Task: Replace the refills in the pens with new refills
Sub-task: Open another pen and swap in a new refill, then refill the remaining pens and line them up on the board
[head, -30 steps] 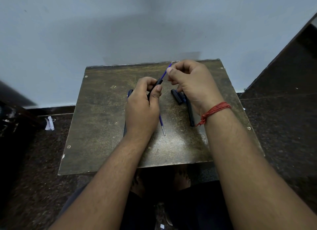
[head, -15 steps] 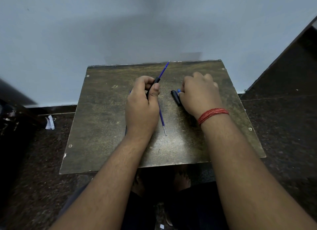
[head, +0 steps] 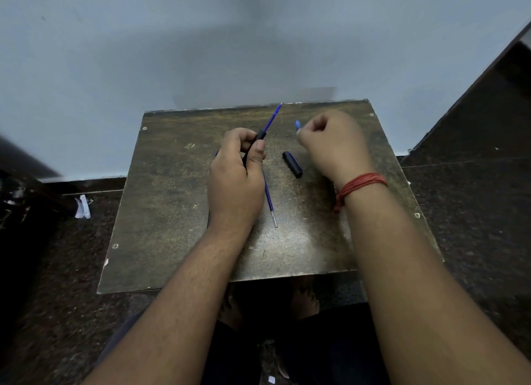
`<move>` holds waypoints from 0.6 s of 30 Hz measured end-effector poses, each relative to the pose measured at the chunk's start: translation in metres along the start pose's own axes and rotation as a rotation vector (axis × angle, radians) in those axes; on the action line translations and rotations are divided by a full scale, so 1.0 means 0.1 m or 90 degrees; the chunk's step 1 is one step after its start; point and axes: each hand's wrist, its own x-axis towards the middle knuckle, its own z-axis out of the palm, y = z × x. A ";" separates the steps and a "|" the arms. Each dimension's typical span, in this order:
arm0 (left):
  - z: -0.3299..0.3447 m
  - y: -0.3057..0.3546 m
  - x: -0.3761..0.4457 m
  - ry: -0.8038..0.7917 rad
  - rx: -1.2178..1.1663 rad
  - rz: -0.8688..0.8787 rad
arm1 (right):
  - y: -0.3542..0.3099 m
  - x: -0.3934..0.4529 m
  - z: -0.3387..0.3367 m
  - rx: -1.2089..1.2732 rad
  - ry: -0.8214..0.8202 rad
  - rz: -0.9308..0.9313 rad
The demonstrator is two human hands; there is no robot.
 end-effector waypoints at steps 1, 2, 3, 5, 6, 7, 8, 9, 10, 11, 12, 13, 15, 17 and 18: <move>0.00 0.00 0.00 -0.002 0.001 0.001 | -0.02 0.02 -0.04 0.129 0.006 0.013; 0.00 0.01 0.00 -0.004 0.003 0.002 | -0.04 0.03 -0.08 0.253 0.010 0.023; 0.00 0.01 0.00 -0.007 0.006 0.003 | -0.04 0.02 -0.11 0.373 0.011 0.036; 0.00 0.02 0.00 -0.014 0.011 0.007 | -0.05 0.01 -0.13 0.563 0.006 0.067; 0.00 0.03 -0.01 -0.019 0.014 0.010 | -0.05 0.01 -0.13 0.616 0.008 0.078; 0.00 0.03 -0.01 -0.023 0.017 0.013 | -0.06 0.00 -0.13 0.655 0.013 0.089; 0.00 0.03 -0.01 -0.027 0.018 0.016 | -0.07 -0.01 -0.13 0.689 0.017 0.098; 0.01 0.02 -0.02 -0.029 0.017 0.018 | -0.08 -0.01 -0.13 0.720 0.019 0.104; 0.01 0.02 -0.02 -0.029 0.017 0.019 | -0.09 -0.01 -0.13 0.745 0.021 0.107; 0.02 0.01 -0.02 -0.028 0.020 0.021 | -0.09 -0.01 -0.13 0.763 0.022 0.108; 0.02 0.01 -0.02 -0.027 0.024 0.023 | -0.10 -0.01 -0.13 0.769 0.023 0.108; 0.03 0.00 -0.03 -0.029 0.027 0.025 | -0.09 -0.01 -0.13 0.766 0.023 0.107; 0.03 0.01 -0.03 -0.039 0.027 0.028 | -0.09 -0.01 -0.13 0.746 0.019 0.101; 0.03 0.01 -0.03 -0.045 0.023 0.029 | -0.10 -0.01 -0.13 0.712 0.015 0.094; 0.02 0.01 -0.02 -0.045 0.024 0.030 | -0.09 -0.01 -0.13 0.688 0.010 0.089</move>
